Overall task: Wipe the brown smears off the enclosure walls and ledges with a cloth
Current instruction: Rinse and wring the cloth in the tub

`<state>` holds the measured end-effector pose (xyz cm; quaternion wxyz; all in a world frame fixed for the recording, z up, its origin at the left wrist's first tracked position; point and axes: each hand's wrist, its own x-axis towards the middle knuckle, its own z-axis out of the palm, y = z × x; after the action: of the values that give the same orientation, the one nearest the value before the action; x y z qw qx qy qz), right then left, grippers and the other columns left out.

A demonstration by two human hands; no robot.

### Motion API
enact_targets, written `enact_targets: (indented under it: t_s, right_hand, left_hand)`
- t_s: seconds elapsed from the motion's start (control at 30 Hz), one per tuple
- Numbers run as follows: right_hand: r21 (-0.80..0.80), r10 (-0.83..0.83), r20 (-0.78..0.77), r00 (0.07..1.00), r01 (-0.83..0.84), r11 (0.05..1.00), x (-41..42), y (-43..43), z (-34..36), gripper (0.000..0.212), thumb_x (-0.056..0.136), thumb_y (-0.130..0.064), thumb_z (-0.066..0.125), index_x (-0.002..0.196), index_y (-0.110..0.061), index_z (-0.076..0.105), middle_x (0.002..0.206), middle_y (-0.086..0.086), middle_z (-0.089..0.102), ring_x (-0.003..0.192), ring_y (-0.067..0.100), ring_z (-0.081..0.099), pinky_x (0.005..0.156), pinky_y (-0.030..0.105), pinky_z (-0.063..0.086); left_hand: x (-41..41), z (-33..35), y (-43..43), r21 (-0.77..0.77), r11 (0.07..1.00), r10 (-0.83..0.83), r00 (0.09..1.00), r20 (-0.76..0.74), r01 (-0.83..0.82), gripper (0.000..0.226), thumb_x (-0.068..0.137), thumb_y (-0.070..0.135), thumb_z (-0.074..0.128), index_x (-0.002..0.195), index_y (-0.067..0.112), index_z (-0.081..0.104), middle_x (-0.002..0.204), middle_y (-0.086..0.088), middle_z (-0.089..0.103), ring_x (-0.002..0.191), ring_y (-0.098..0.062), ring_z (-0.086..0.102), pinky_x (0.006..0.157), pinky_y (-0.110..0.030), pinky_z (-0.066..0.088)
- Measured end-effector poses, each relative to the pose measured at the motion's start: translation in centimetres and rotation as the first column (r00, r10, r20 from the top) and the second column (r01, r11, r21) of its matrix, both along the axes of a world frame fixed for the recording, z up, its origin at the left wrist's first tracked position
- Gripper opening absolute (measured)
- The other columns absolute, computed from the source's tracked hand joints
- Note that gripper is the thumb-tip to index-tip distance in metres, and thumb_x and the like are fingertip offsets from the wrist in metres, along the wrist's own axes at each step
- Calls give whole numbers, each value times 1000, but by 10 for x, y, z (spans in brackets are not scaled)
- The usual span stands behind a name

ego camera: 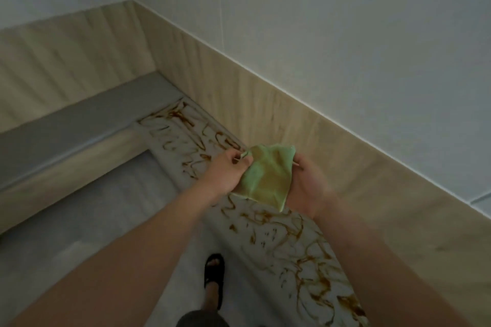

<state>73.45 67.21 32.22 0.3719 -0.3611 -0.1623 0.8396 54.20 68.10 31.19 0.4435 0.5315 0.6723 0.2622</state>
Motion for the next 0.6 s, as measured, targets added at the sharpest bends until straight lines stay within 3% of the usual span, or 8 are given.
enact_targets:
  t_s: [0.1, 0.27, 0.37, 0.43, 0.5, 0.6]
  right_hand:
    - [-48, 82, 51, 995, -80, 996, -19, -25, -13, 57, 107, -47, 35, 136, -6, 61, 134, 17, 68, 117, 34, 69, 86, 48, 62]
    - [-26, 243, 252, 937, -245, 969, -87, -59, -20, 41, 106, -25, 50, 141, -6, 59, 132, 13, 69, 123, 32, 66, 100, 48, 56]
    - [41, 284, 309, 908, -311, 950, -136, -83, -9, 35, 105, -24, 58, 133, -4, 65, 116, 11, 76, 101, 24, 75, 78, 38, 64]
    - [86, 314, 351, 882, -365, 927, -165, -101, -5, 32, 102, -26, 62, 126, -6, 68, 105, 9, 77, 88, 18, 76, 66, 30, 61]
    - [117, 371, 419, 829, -455, 883, -211, -129, -10, 29, 104, -30, 60, 121, -10, 70, 103, 6, 79, 88, 15, 76, 67, 28, 60]
    - [172, 392, 550, 738, -559, 811, -268, -165, -23, 39, 106, -42, 52, 122, -13, 71, 118, 7, 76, 106, 16, 74, 88, 33, 56]
  left_hand:
    - [-25, -5, -49, 49, 989, 146, 985, -96, -142, 32, 107, 41, 50, 100, 17, 69, 93, -2, 71, 90, -21, 67, 69, -30, 45]
    - [-94, -7, -123, 141, 882, 462, 884, -66, -450, 31, 108, 34, 50, 97, 13, 71, 87, -6, 69, 83, -21, 63, 65, -27, 37]
    - [-142, -5, -162, 131, 739, 654, 750, 97, -661, 36, 109, 31, 47, 97, 5, 68, 90, -13, 70, 84, -27, 65, 71, -30, 50]
    - [-167, 0, -188, 28, 653, 709, 624, 330, -757, 32, 111, 31, 42, 97, 13, 64, 100, -16, 72, 94, -32, 70, 82, -45, 61]
    - [-202, 0, -226, -85, 594, 723, 483, 494, -800, 29, 113, 31, 38, 100, 20, 62, 107, -14, 72, 100, -32, 71, 82, -49, 62]
    - [-249, -7, -281, -83, 583, 732, 478, 485, -808, 31, 112, 29, 41, 100, 18, 66, 107, -12, 73, 103, -28, 71, 90, -46, 60]
